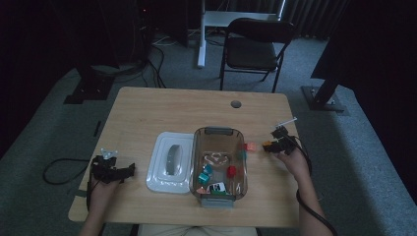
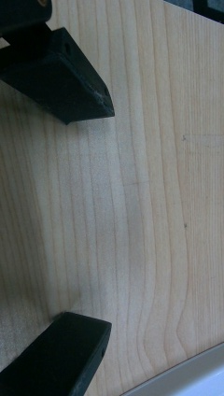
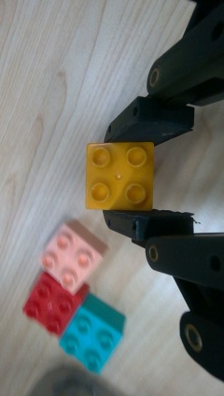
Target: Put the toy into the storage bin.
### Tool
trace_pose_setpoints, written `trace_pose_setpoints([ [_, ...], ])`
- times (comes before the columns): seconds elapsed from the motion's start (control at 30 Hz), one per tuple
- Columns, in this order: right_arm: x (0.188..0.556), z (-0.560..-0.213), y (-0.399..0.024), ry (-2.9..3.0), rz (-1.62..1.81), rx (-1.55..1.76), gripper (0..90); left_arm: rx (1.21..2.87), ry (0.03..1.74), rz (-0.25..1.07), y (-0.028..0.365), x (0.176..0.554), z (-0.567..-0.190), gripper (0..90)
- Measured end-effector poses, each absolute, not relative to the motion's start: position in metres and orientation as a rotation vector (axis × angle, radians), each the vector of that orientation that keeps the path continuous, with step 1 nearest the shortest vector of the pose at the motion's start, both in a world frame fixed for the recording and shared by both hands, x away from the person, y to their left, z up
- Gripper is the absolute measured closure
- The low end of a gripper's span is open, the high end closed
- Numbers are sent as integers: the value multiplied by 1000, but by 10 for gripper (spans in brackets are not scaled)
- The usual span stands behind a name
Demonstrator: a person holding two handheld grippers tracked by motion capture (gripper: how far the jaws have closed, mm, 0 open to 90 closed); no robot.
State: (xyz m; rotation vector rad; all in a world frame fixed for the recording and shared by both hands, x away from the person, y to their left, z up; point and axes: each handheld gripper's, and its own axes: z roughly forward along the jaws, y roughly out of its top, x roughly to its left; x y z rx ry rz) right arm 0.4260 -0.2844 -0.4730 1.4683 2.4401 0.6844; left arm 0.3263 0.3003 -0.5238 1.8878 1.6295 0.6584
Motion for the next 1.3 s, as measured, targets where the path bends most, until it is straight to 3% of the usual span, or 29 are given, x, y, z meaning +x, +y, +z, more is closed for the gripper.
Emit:
trace_pose_setpoints([
  [0.67,365,-401,-263,2496,876,1136,586,1887,1629,659,300,326,-524,20],
  [0.93,338,-365,-231,2549,952,904,586,1887,1631,657,300,326,-524,20],
  [1.3,319,-350,-187,2676,972,664,586,1889,1630,658,300,326,-524,20],
])
